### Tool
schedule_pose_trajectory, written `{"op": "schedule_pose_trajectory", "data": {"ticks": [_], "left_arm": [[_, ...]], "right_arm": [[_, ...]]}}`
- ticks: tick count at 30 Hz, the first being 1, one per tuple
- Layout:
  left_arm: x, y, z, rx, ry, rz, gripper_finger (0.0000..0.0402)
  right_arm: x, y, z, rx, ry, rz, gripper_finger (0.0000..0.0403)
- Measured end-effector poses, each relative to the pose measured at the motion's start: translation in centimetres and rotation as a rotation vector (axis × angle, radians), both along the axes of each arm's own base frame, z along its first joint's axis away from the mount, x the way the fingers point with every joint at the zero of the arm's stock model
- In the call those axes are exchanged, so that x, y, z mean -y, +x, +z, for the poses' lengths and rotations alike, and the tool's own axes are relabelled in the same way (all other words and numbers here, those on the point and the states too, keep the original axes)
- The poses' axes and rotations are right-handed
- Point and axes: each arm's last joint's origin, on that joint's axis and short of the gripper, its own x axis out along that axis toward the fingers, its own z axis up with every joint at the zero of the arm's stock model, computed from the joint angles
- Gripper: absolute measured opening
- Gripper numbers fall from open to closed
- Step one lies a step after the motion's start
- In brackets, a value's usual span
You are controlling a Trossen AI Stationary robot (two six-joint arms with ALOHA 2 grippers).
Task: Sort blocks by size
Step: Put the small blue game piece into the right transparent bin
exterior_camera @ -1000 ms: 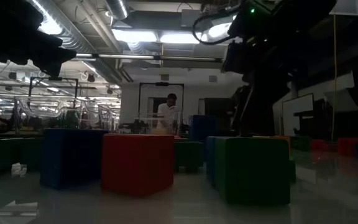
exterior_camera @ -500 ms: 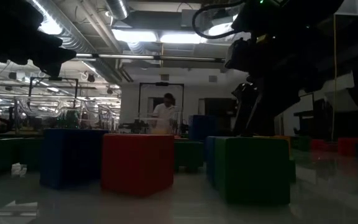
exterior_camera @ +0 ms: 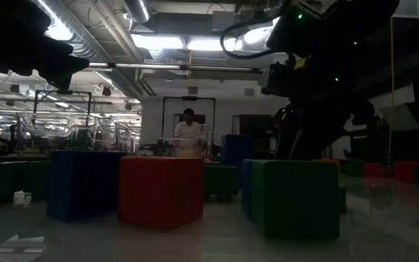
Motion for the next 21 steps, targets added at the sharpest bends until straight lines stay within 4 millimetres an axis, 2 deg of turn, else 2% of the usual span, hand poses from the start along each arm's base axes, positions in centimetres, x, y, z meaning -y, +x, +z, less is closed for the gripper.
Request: {"op": "schedule_pose_trajectory", "data": {"ticks": [6, 9, 13, 15, 18, 21], "left_arm": [[0.0, 0.0, 0.0, 0.0, 0.0, 0.0, 0.0182], [0.0, 0.0, 0.0, 0.0, 0.0, 0.0, 0.0182], [0.0, 0.0, 0.0, 0.0, 0.0, 0.0, 0.0182], [0.0, 0.0, 0.0, 0.0, 0.0, 0.0, 0.0182], [0.0, 0.0, 0.0, 0.0, 0.0, 0.0, 0.0182], [0.0, 0.0, 0.0, 0.0, 0.0, 0.0, 0.0182]], "right_arm": [[0.0, 0.3, -0.5, 0.002, 0.001, 0.0, 0.0227], [0.0, 0.2, -0.8, -0.012, -0.004, 0.004, 0.0199], [0.0, 0.2, -0.8, -0.007, -0.005, 0.005, 0.0142], [0.0, 0.3, -0.7, 0.002, -0.004, 0.005, 0.0135], [-0.1, 0.8, -0.1, 0.019, -0.002, 0.005, 0.0135], [-0.2, 2.1, 1.5, 0.081, -0.01, 0.028, 0.0135]]}}
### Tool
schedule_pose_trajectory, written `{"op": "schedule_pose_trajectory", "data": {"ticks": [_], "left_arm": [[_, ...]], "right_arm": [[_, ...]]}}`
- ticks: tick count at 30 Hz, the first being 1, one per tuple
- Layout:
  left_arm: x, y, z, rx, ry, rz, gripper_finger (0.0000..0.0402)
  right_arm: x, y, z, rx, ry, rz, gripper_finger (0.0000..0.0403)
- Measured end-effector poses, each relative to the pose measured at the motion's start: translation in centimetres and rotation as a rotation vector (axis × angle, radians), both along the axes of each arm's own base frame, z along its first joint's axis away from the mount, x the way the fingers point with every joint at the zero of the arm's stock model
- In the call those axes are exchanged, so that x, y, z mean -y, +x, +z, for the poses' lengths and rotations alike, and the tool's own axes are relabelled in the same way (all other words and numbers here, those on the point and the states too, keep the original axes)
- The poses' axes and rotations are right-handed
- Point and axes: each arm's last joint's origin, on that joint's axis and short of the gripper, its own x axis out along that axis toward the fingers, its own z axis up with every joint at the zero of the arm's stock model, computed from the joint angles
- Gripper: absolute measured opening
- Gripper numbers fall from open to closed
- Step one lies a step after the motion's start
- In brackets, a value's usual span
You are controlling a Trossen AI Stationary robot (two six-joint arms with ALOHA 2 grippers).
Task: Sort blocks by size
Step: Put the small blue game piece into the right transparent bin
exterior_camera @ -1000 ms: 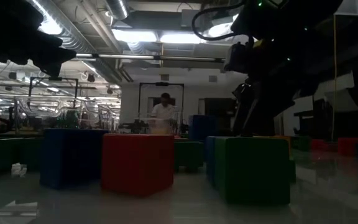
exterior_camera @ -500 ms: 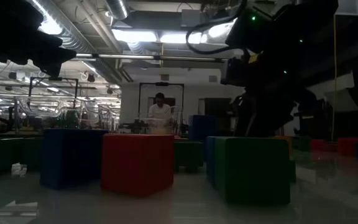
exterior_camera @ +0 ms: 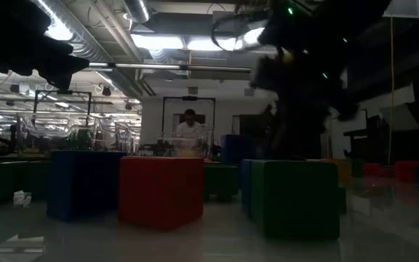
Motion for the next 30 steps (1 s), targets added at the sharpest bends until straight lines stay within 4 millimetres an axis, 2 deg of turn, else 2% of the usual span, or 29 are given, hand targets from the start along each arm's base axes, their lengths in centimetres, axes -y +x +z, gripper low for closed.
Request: {"op": "schedule_pose_trajectory", "data": {"ticks": [4, 7, 12, 17, 20, 22, 26, 30], "left_arm": [[0.0, 0.0, 0.0, 0.0, -0.012, 0.001, 0.0182], [0.0, 0.0, 0.0, -0.002, -0.068, 0.004, 0.0182], [0.0, 0.0, 0.0, -0.004, -0.13, 0.012, 0.0182], [0.0, 0.0, 0.0, -0.003, -0.123, 0.011, 0.0182], [0.0, 0.0, 0.0, -0.003, -0.117, 0.011, 0.0182], [0.0, 0.0, 0.0, -0.002, -0.097, 0.01, 0.0182], [0.0, 0.0, 0.0, -0.002, -0.07, 0.013, 0.0182], [0.0, 0.0, 0.0, 0.002, -0.078, 0.019, 0.0182]], "right_arm": [[0.1, 2.1, 3.1, 0.108, -0.077, 0.073, 0.0158], [1.1, 3.5, 5.6, 0.18, -0.182, 0.089, 0.0163], [5.0, 5.3, 9.5, 0.302, -0.375, 0.044, 0.0142], [10.4, 5.8, 11.8, 0.449, -0.483, -0.046, 0.0152], [13.9, 5.8, 12.0, 0.518, -0.487, -0.102, 0.0166], [16.1, 5.8, 11.4, 0.542, -0.479, -0.122, 0.0169], [19.7, 6.1, 8.9, 0.539, -0.442, -0.128, 0.0161], [21.8, 6.5, 6.3, 0.514, -0.432, -0.15, 0.0153]]}}
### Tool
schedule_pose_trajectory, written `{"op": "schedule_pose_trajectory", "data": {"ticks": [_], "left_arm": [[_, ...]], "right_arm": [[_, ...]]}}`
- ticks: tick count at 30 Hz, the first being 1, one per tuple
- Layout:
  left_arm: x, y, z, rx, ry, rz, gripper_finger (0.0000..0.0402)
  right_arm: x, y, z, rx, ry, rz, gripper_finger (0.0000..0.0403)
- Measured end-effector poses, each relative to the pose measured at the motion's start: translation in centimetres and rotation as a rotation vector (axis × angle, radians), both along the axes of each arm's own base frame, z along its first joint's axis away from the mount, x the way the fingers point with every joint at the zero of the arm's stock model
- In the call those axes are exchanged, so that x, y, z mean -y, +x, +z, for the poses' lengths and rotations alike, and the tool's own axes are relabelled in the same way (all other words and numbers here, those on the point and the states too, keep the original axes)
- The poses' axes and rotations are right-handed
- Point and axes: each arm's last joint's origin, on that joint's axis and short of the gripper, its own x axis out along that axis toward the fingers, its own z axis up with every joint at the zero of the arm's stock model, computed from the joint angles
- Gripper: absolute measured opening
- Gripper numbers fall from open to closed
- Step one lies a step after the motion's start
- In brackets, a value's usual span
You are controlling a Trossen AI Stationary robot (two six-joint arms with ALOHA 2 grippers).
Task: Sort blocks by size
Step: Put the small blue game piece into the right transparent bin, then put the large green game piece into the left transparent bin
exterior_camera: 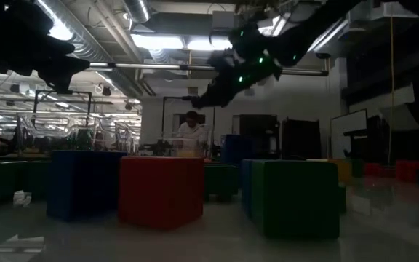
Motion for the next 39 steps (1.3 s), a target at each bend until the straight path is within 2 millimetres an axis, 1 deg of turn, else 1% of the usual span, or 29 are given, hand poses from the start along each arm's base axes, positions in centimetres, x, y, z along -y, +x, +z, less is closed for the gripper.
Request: {"op": "schedule_pose_trajectory", "data": {"ticks": [2, 5, 9, 15, 20, 23, 26, 30, 35, 39], "left_arm": [[0.0, 0.0, 0.1, 0.011, -0.004, 0.006, 0.0182], [0.0, 0.0, 0.3, 0.029, -0.042, 0.011, 0.0182], [0.0, 0.2, 0.4, 0.039, -0.045, 0.011, 0.0182], [0.0, 0.6, 0.2, -0.03, -0.032, 0.009, 0.0182], [0.3, 1.1, 1.9, -0.062, -0.041, -0.054, 0.0182], [0.8, 1.5, 3.1, -0.137, -0.072, -0.118, 0.0182], [1.5, 2.1, 3.8, -0.283, -0.138, -0.164, 0.0182], [3.1, 3.4, 3.6, -0.472, -0.23, -0.204, 0.0182], [5.9, 5.3, 2.7, -0.683, -0.302, -0.246, 0.0182], [8.3, 6.4, 2.0, -0.81, -0.279, -0.28, 0.0182]], "right_arm": [[0.7, 0.2, -1.0, -0.003, -0.005, -0.027, 0.0157], [1.1, 0.4, -1.7, -0.01, -0.029, -0.097, 0.0172], [1.4, 0.4, -1.8, -0.005, -0.05, -0.142, 0.0197], [1.4, 0.5, -1.6, 0.039, -0.008, -0.165, 0.023], [1.4, 0.4, -1.5, 0.05, 0.014, -0.173, 0.0241], [1.1, 0.6, -1.3, 0.067, 0.053, -0.182, 0.024], [0.8, 1.2, -0.5, 0.091, 0.1, -0.185, 0.0239], [-0.6, 2.4, 1.0, 0.058, 0.126, -0.131, 0.0238], [-3.0, 4.0, 3.7, 0.021, 0.13, -0.066, 0.0238], [-5.3, 5.0, 5.6, -0.015, 0.138, -0.014, 0.0238]]}}
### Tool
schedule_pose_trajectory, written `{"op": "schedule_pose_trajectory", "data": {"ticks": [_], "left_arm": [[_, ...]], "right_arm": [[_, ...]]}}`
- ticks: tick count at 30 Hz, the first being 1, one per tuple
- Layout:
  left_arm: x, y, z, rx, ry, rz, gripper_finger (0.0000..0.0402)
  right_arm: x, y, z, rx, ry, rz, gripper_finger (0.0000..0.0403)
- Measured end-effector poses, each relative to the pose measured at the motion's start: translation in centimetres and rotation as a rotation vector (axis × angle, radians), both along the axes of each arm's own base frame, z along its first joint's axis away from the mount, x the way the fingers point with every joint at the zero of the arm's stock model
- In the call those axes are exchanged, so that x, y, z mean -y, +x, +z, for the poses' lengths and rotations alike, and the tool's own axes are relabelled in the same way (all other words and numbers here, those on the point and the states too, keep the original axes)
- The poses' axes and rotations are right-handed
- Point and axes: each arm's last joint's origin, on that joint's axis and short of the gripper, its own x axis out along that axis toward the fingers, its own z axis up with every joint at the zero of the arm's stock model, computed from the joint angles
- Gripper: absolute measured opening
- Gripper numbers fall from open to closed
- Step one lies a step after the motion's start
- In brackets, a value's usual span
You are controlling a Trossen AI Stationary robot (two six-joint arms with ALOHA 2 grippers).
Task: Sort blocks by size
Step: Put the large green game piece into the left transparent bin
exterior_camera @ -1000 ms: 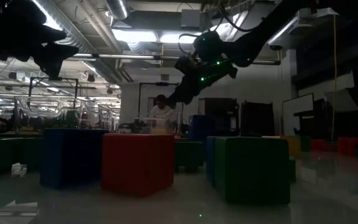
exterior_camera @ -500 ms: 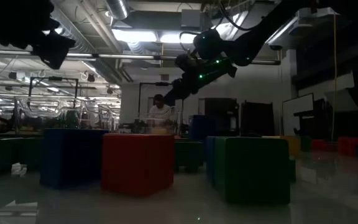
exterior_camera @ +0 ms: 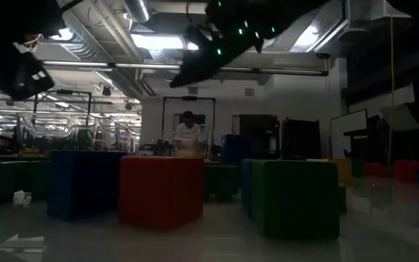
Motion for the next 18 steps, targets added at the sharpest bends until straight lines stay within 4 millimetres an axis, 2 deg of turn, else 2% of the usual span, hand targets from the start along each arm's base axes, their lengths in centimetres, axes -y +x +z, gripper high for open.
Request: {"op": "schedule_pose_trajectory", "data": {"ticks": [5, 10, 18], "left_arm": [[2.2, 1.1, -1.0, -0.123, 0.074, -0.064, 0.0182], [3.7, 1.9, -2.1, -0.215, 0.123, -0.085, 0.0182], [4.4, 2.3, -3.8, -0.3, 0.172, -0.075, 0.0182]], "right_arm": [[-2.9, 0.7, 1.5, -0.049, 0.012, 0.066, 0.0238], [-5.8, 1.0, 2.1, -0.089, 0.018, 0.129, 0.0238], [-10.1, 1.4, 2.1, -0.115, 0.018, 0.224, 0.0238]]}}
